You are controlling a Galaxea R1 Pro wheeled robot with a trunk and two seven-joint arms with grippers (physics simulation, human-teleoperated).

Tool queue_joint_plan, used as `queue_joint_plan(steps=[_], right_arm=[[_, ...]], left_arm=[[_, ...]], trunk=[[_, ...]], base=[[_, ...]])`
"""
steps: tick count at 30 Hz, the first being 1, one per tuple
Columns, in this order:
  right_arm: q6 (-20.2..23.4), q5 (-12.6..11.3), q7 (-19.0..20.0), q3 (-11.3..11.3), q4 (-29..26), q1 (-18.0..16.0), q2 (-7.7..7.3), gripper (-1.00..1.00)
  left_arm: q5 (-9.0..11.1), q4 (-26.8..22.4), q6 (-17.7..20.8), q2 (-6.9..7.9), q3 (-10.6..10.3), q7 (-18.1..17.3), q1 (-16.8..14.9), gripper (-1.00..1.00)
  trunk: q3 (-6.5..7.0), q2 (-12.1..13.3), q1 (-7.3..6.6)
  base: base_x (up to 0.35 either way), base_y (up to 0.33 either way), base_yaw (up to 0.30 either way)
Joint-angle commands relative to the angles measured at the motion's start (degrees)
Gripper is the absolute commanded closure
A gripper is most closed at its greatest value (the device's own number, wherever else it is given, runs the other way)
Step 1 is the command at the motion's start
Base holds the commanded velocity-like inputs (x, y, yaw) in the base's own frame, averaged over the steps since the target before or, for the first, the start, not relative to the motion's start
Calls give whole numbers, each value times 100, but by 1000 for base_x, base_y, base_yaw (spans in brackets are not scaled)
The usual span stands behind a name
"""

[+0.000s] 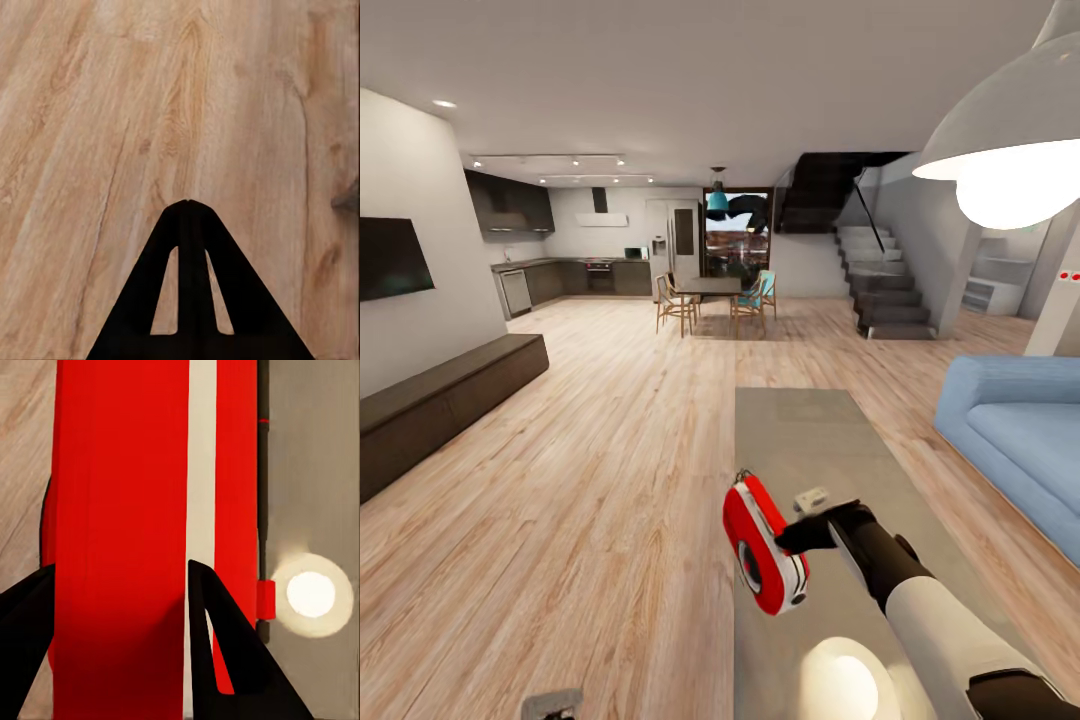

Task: Turn on the radio receiver that's on the table in the living room.

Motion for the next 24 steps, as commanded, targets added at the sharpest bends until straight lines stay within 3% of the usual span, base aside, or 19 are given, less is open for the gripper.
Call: queue_joint_plan(steps=[1, 3, 5, 6, 7, 11, 12, 16, 20, 24], right_arm=[[-2, 138, 326, -9, -9, -3, -13, 100], [-9, 417, 984, -11, -9, -3, -37, 100], [-22, 621, 1628, -11, -9, -3, -82, 100], [-33, 827, 2311, -10, -9, -3, -137, 100], [-38, 965, 2788, -9, -9, -3, -155, 100], [-46, 1049, 3106, -9, -1, -3, -160, 100], [-48, 1051, 3382, 11, 24, -3, -152, 100], [-107, 1049, 3892, 53, 48, -3, -151, 100], [-553, 1005, 4029, 56, 122, -3, -147, 100], [-718, 1000, 4061, 48, 260, -3, -147, 100]], left_arm=[[-10, -339, 297, 6, -41, -150, -1, 100], [-91, -914, 729, 19, -87, -433, -3, 100], [-298, -1312, 987, 14, -108, -694, -6, 100], [-630, -1556, 1126, -10, -211, -1007, -38, 100], [-842, -1628, 1178, -58, -579, -1347, -132, 100], [-957, -1639, 1293, -225, -1137, -1592, -287, 100], [-998, -1629, 1331, -260, -1239, -1617, -306, 100], [-1031, -1551, 1348, -332, -1289, -1632, -314, 100], [-1042, -1428, 1350, -412, -1409, -1637, -315, 100], [-1043, -1398, 1350, -445, -1596, -1646, -316, 100]], trunk=[[0, 0, 0], [0, 0, 0], [0, 0, 0], [0, 0, 0], [0, 0, 0], [0, 0, 0], [0, 0, 0], [0, 0, 0], [0, 0, 0], [0, 0, 0]], base=[[0, 0, 0], [0, 0, 0], [0, 0, 0], [0, 0, 0], [0, 0, 0], [0, 0, 0], [0, 0, 0], [0, 0, 0], [0, 0, 0], [0, 0, 0]])
